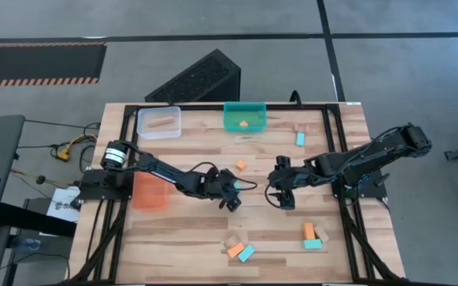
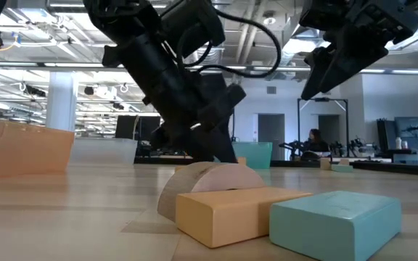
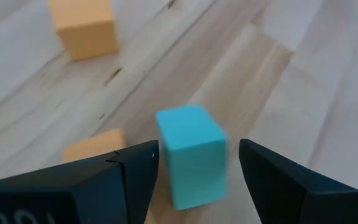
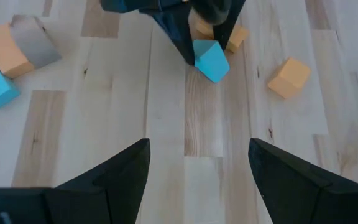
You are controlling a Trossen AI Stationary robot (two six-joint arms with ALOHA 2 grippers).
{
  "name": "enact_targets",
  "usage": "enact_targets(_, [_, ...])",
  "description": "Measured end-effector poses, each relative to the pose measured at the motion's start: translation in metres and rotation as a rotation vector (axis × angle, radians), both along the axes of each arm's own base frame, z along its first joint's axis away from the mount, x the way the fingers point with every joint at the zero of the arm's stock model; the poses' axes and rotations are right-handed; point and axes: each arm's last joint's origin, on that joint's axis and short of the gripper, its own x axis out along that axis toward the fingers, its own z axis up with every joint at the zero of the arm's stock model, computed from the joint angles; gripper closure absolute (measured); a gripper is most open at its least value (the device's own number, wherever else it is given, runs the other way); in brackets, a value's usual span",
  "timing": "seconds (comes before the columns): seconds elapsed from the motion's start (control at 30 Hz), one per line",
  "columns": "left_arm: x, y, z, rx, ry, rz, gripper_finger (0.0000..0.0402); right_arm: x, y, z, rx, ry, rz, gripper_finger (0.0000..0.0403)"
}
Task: Sort & place blocks by color
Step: Put the blue block into the orange bin
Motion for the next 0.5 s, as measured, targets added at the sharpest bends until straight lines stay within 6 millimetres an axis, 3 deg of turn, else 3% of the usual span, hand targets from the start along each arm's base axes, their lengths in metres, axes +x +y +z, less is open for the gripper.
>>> enact_targets(0.33, [0.003, 0.000, -0.013, 0.027, 0.024, -0.019, 0.0202, 0.000, 0.000, 0.000, 0.002, -0.005, 0.000, 0.0107])
enact_targets(0.5, [0.003, 0.001, -0.014, 0.036, 0.030, -0.032, 0.0258, 0.001, 0.000, 0.000, 0.002, -0.007, -0.001, 0.0107])
